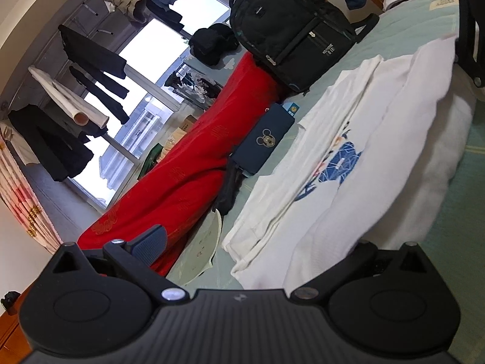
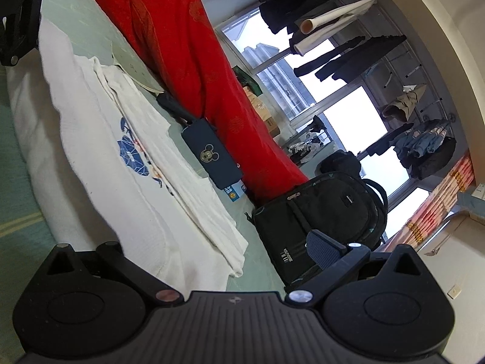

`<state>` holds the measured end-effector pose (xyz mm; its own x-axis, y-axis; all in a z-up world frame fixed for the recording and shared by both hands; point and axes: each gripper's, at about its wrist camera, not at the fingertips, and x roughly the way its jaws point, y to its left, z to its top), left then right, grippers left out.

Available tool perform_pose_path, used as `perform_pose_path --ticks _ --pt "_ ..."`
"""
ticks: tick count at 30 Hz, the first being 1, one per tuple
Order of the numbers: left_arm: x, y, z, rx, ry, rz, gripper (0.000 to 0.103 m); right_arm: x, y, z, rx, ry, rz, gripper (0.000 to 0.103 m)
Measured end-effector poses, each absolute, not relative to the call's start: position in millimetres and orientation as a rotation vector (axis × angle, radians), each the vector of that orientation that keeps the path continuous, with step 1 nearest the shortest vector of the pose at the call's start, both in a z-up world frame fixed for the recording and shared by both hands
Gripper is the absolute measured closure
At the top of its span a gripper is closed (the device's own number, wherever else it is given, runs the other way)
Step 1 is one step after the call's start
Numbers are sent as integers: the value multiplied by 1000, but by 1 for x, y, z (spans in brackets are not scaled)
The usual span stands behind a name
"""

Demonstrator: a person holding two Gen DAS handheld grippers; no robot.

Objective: Fold clothes

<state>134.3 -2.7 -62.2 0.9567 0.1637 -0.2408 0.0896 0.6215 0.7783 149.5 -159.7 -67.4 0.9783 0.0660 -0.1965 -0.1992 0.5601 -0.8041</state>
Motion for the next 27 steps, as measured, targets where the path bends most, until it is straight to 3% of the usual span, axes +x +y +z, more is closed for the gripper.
perform_pose_path --ticks 27 --pt "250 19 -62 889 290 78 0 270 -146 -61 -999 99 148 0"
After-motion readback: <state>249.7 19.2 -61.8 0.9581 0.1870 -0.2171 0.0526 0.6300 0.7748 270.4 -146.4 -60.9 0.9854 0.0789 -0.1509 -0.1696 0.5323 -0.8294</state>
